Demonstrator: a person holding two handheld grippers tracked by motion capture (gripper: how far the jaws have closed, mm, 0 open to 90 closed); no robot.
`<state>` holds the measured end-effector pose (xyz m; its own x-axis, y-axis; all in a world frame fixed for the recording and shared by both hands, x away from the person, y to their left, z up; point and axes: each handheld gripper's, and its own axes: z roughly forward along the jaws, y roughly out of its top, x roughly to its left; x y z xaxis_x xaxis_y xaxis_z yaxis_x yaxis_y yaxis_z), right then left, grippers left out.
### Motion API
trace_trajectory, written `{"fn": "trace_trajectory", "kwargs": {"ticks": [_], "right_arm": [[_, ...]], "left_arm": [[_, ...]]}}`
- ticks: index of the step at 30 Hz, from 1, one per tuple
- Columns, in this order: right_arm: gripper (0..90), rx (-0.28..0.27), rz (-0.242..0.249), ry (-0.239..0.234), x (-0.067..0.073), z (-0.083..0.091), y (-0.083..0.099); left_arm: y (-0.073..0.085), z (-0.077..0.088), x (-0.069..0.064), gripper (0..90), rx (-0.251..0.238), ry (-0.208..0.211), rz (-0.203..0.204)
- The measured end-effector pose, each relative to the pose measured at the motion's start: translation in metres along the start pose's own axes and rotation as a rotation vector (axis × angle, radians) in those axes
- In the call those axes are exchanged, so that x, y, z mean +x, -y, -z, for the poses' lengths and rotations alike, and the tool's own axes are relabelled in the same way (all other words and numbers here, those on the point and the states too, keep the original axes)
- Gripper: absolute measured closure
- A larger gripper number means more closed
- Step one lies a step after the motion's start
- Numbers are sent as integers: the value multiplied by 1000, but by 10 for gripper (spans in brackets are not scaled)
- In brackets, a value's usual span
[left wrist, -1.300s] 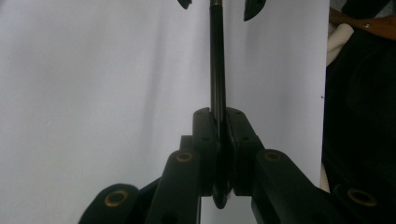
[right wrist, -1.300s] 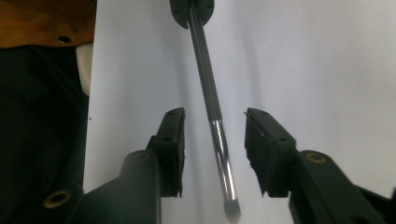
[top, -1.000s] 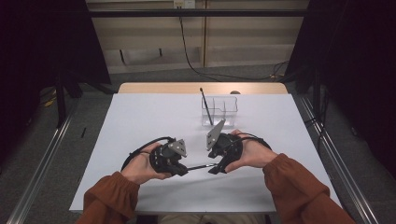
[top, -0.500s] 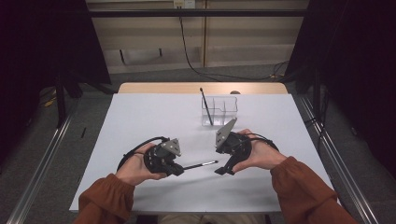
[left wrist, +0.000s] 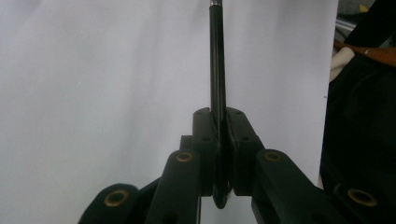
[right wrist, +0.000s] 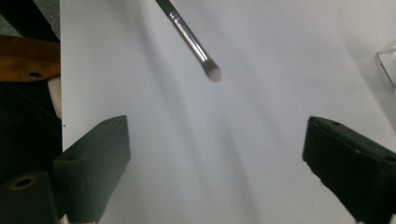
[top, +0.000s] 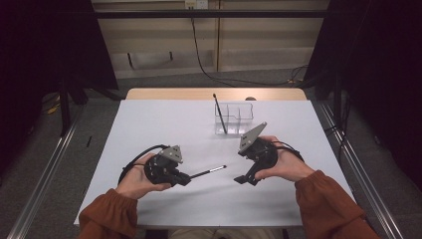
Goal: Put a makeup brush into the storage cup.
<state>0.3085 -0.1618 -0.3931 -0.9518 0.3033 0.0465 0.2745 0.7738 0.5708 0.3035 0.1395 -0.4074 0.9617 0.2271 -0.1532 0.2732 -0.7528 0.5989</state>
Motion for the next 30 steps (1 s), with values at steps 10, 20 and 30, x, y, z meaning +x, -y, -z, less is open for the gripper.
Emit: {"fn": "trace_trajectory", "kwargs": {"ticks": [10, 20, 30], "right_arm": [[62, -54, -46, -4, -1, 4, 16], [53, -115, -101, 35, -2, 15, 33], [34, -219, -116, 27, 5, 14, 38]], "left_arm": [[7, 5, 1, 839, -86, -2, 40], [19, 11, 1, 839, -179, -17, 68], [26, 12, 1, 839, -253, -28, 81]]}}
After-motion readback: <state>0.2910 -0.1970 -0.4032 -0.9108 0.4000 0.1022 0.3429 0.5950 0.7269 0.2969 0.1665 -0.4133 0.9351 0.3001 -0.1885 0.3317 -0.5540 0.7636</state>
